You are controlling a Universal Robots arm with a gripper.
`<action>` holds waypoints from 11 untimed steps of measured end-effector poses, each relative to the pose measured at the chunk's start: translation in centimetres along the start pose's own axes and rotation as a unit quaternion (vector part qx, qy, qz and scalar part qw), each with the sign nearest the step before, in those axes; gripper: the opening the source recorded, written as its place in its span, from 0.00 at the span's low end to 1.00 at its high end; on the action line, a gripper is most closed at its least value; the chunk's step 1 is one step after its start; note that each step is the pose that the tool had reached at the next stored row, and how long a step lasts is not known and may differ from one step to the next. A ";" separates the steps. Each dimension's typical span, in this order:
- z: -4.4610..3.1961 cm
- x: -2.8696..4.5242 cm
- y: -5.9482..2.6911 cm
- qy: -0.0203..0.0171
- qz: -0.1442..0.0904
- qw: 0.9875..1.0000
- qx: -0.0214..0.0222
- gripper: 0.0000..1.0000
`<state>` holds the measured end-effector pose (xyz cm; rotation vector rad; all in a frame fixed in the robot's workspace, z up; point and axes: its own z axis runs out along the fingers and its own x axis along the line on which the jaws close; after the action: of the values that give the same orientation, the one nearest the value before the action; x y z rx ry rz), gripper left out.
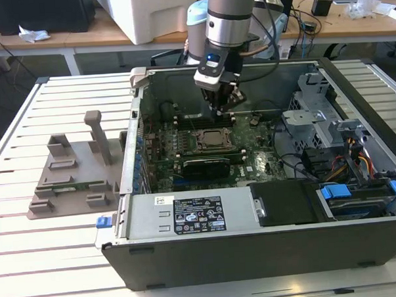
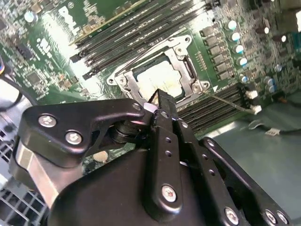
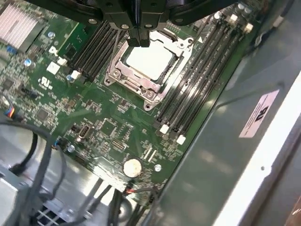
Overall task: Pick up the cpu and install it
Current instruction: 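Install the first cpu locking lever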
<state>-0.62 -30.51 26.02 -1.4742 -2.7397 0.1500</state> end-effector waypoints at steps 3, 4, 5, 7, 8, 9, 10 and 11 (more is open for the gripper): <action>0.00 0.00 0.00 -0.005 -0.048 0.999 -0.001 0.11; 0.00 0.00 0.00 -0.006 -0.060 0.998 -0.001 0.11; 0.00 0.00 0.00 -0.007 -0.073 0.997 -0.002 0.11; 0.00 0.00 0.00 -0.010 -0.101 0.995 -0.002 0.11; 0.00 0.00 0.00 -0.011 -0.108 0.994 -0.002 0.11; 0.00 0.00 0.00 -0.011 -0.114 0.993 -0.002 0.11; 0.00 0.00 0.00 -0.012 -0.123 0.992 -0.003 0.11; 0.00 0.00 0.00 -0.013 -0.129 0.992 -0.003 0.11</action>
<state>-0.63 -30.52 26.02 -1.1115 -2.9192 0.1550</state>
